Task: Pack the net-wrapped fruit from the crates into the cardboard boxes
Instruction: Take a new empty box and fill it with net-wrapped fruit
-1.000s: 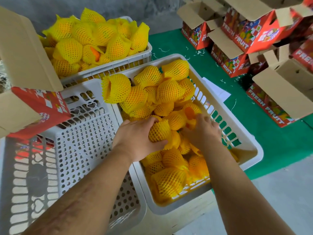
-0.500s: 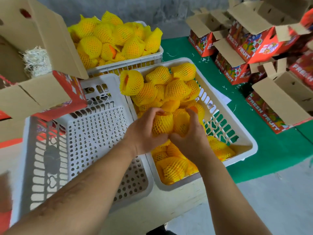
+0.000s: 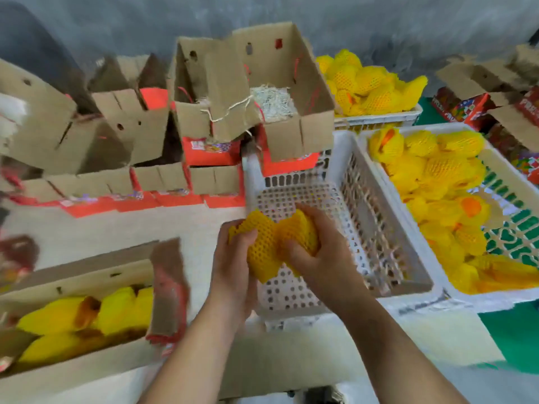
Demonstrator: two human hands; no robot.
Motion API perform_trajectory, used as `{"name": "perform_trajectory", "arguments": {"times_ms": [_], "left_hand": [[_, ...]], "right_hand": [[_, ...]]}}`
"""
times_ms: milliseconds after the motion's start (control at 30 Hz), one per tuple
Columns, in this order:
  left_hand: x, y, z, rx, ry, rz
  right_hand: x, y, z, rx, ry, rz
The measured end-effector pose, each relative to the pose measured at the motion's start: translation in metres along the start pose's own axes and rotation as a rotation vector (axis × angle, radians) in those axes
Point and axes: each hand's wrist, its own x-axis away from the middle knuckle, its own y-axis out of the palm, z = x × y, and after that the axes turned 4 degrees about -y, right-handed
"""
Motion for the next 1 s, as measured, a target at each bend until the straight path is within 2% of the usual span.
{"name": "perform_trajectory", "arguments": {"times_ms": [133, 300, 400, 433, 500, 533, 567, 667, 733, 800, 900, 967, 1000], "left_hand": [[0.007, -0.105, 0.054, -0.143, 0.133, 0.164], [0.017, -0.213, 0.097, -0.027, -0.047, 0.224], [0.019, -0.27, 0.119, 0.015, 0.0, 0.264], [0.018, -0.291, 0.125, -0.09, 0.061, 0.294], [0.012, -0.326, 0.13, -0.533, 0.231, 0.332], [0.007, -0.339, 0.13, -0.757, 0.28, 0.299], [0.003, -0.347, 0.128, -0.948, 0.235, 0.183], [-0.012, -0.357, 0.111, -1.539, -0.035, -0.348], [-0.018, -0.358, 0.092, -1.85, -0.137, -0.58], [-0.022, -0.359, 0.087, -1.95, -0.208, -0.673], [-0.033, -0.358, 0.089, -1.988, -0.15, -0.741], [-0.038, -0.353, 0.088, -2.026, -0.169, -0.739], [-0.039, -0.352, 0.088, -2.076, -0.125, -0.729]], "right_hand": [[0.021, 0.116, -0.025, -0.055, 0.024, -0.071], [0.039, 0.232, -0.043, -0.18, 0.128, -0.119], [0.045, 0.28, -0.052, -0.242, 0.202, -0.112], [0.045, 0.291, -0.054, -0.227, 0.213, -0.096], [0.043, 0.306, -0.055, -0.188, 0.202, -0.094], [0.041, 0.311, -0.054, -0.169, 0.183, -0.106], [0.041, 0.315, -0.052, -0.137, 0.155, -0.124], [0.044, 0.322, -0.044, 0.024, 0.088, -0.177], [0.045, 0.326, -0.039, 0.104, 0.07, -0.209], [0.044, 0.329, -0.035, 0.16, 0.053, -0.251], [0.042, 0.329, -0.033, 0.229, 0.023, -0.284], [0.043, 0.327, -0.033, 0.278, 0.003, -0.309], [0.044, 0.325, -0.035, 0.307, -0.009, -0.332]]}}
